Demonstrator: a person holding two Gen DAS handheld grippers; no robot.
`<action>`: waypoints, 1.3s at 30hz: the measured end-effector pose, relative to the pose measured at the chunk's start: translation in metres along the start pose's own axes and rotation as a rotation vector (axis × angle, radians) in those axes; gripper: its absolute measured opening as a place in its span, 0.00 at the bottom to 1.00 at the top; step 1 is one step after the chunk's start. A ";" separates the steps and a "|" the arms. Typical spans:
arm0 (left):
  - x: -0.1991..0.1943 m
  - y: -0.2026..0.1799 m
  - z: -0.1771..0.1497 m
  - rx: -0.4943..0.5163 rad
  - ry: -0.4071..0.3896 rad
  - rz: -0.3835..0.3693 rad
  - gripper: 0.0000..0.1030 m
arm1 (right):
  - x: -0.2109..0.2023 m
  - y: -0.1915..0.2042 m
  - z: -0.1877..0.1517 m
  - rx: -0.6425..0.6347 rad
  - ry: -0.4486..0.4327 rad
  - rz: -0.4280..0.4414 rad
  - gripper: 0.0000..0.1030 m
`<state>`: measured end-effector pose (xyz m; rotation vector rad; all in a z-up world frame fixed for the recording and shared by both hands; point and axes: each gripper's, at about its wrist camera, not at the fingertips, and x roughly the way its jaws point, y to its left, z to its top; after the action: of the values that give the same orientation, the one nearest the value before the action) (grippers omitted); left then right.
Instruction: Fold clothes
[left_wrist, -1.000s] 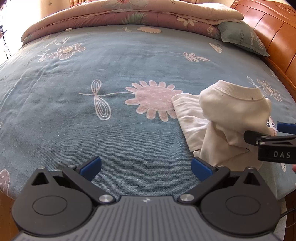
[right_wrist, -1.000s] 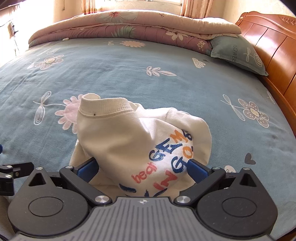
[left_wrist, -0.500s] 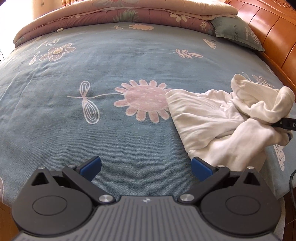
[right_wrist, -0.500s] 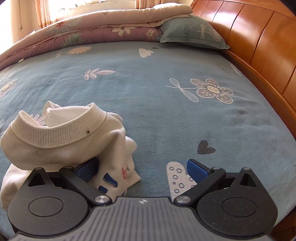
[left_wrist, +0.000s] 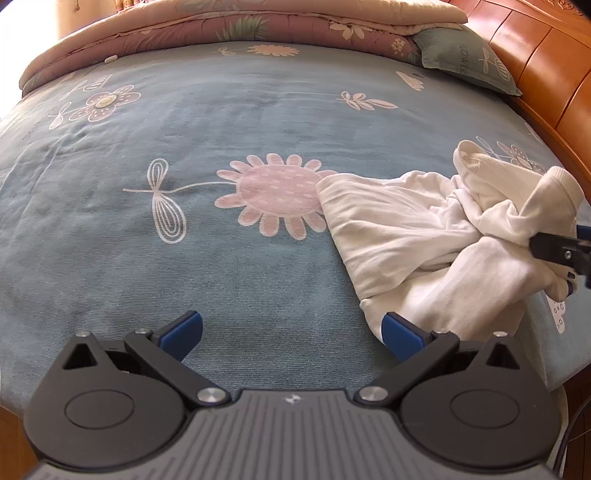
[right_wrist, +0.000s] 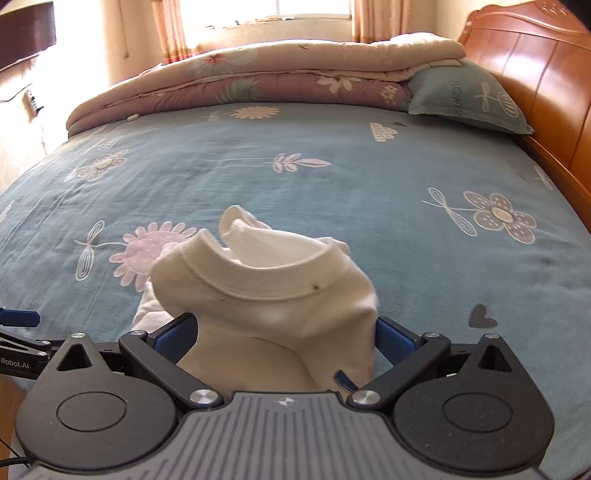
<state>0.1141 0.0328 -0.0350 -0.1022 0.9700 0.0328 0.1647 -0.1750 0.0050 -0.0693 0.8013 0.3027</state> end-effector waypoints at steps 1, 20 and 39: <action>-0.001 0.000 -0.001 0.000 0.000 0.001 1.00 | 0.011 0.006 -0.001 -0.024 0.013 -0.001 1.00; 0.002 -0.022 -0.013 0.165 -0.065 -0.003 1.00 | 0.033 -0.026 -0.029 -0.062 0.077 0.100 1.00; -0.009 -0.085 0.000 0.450 -0.206 -0.228 1.00 | -0.030 -0.023 -0.047 -0.266 -0.008 -0.038 1.00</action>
<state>0.1160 -0.0521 -0.0215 0.2024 0.7359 -0.3773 0.1189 -0.2129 -0.0075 -0.3324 0.7472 0.3723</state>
